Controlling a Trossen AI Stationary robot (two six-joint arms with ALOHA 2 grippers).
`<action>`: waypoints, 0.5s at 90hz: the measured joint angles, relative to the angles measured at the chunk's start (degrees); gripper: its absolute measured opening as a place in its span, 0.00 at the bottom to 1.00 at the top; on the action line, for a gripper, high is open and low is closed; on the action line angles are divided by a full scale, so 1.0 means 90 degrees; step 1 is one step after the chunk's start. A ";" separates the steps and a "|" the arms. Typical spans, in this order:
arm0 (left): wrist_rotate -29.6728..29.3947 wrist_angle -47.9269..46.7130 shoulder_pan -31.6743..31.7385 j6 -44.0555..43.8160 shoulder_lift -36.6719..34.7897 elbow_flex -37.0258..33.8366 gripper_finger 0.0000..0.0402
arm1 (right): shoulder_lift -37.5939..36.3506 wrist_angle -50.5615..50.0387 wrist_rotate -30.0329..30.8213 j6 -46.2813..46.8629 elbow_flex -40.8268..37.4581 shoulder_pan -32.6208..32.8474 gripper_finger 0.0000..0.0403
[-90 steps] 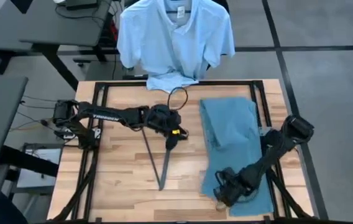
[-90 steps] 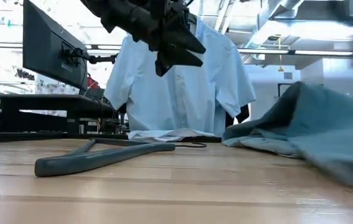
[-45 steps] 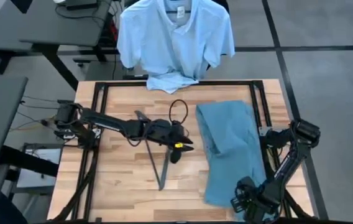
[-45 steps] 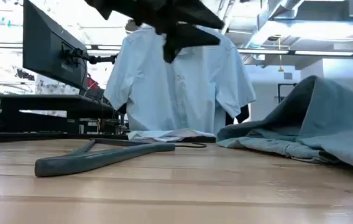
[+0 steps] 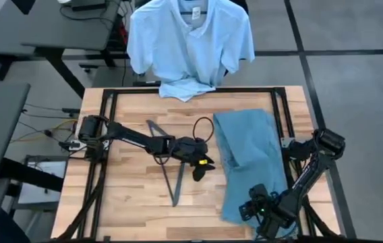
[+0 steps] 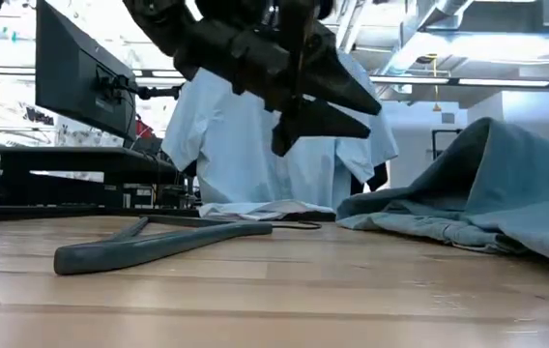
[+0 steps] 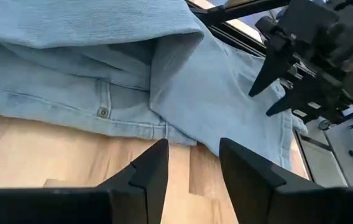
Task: Hang clothes
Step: Insert the blue jeans on the grey hanger
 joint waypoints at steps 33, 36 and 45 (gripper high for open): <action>0.0380 -0.0797 0.0308 0.0796 0.0982 0.0959 0.32 | 0.0000 0.0369 0.0147 -0.2205 0.0000 -0.1086 0.44; 0.0387 -0.0816 0.0325 0.0899 0.0993 0.0975 0.32 | 0.0000 0.0359 0.0129 -0.2227 0.0000 -0.1136 0.44; 0.0415 -0.0894 0.0396 0.1193 0.0967 0.0995 0.32 | 0.0000 0.0217 0.0119 -0.2235 0.0000 -0.1259 0.44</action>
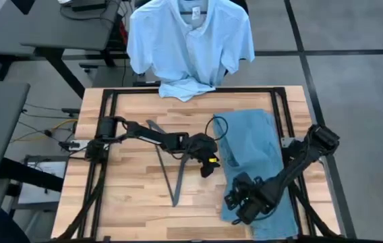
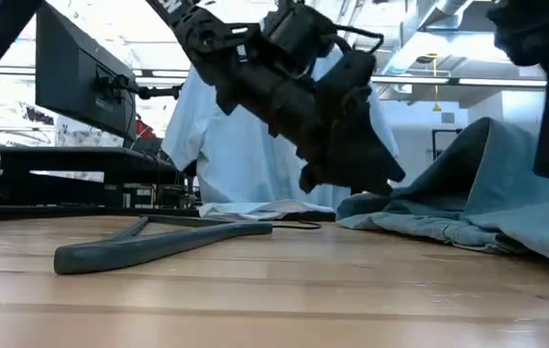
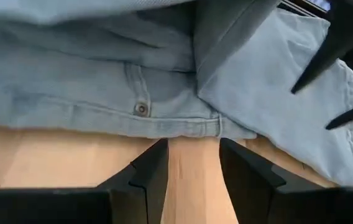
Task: Hang clothes
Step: Insert the blue jeans on the grey hanger
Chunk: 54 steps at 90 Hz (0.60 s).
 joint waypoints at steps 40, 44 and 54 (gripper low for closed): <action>0.0005 -0.0212 0.0091 0.0528 0.0010 -0.0001 0.32 | 0.0000 -0.0044 -0.0095 -0.0232 -0.0002 0.0036 0.44; -0.0046 -0.0191 0.0093 0.0494 0.0010 -0.0003 0.32 | 0.0000 -0.0044 -0.0103 -0.0231 -0.0002 0.0043 0.44; 0.0030 0.0263 0.0021 0.0093 0.0010 -0.0003 0.32 | 0.0000 0.0180 -0.0254 -0.0228 -0.0002 0.0121 0.44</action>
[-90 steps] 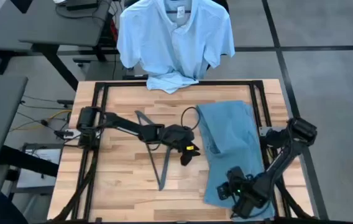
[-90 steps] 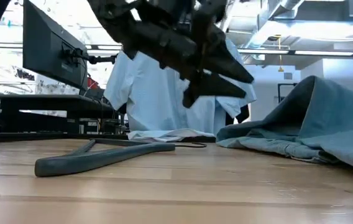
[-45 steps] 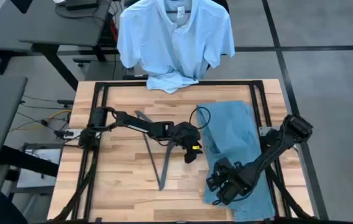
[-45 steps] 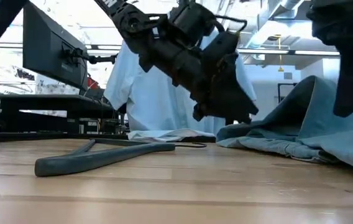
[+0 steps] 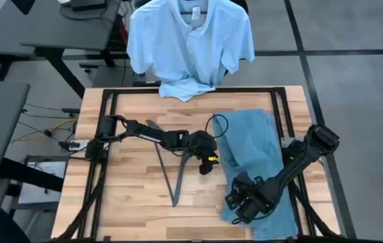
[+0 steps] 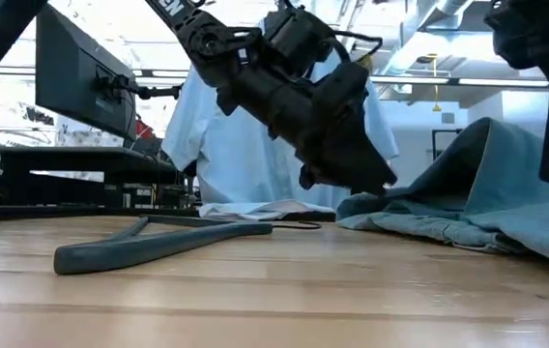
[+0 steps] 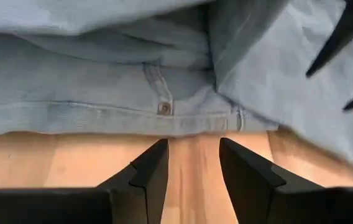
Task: Hang clothes
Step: Insert the blue jeans on the grey hanger
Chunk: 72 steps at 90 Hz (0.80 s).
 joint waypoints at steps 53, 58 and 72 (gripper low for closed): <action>-0.0751 0.0425 -0.0340 0.0130 0.1934 0.1309 0.32 | 0.1057 0.1442 -0.0733 -0.0239 0.0039 0.0445 0.44; -0.0755 0.0103 -0.0357 -0.0041 0.1967 0.1320 0.32 | 0.1239 0.1684 -0.1059 0.0034 0.0111 0.0597 0.44; -0.0657 -0.0704 -0.0361 0.0067 0.1950 0.1324 0.32 | 0.1365 0.1891 -0.1801 0.0794 0.0435 0.1306 0.43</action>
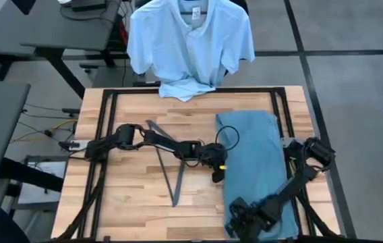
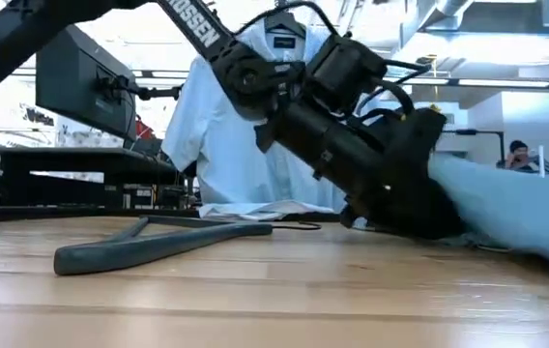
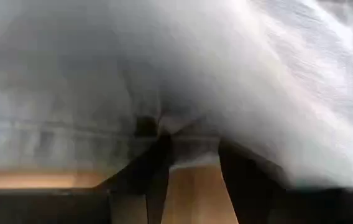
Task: Hang clothes
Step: Insert the blue jeans on the grey hanger
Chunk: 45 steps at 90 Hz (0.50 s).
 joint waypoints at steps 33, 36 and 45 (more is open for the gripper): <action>0.0544 0.0341 0.0123 -0.0100 -0.0451 -0.0098 0.32 | -0.0928 -0.2201 -0.0174 0.0693 0.0898 0.0652 0.44; 0.0569 0.0272 0.0121 -0.0133 -0.0586 -0.0100 0.32 | -0.1004 -0.2391 -0.0145 0.0515 0.0889 0.0615 0.44; 0.0664 -0.0026 0.0118 0.0101 -0.1114 -0.0117 0.32 | -0.1302 -0.2731 0.0133 0.0141 0.0878 0.0538 0.44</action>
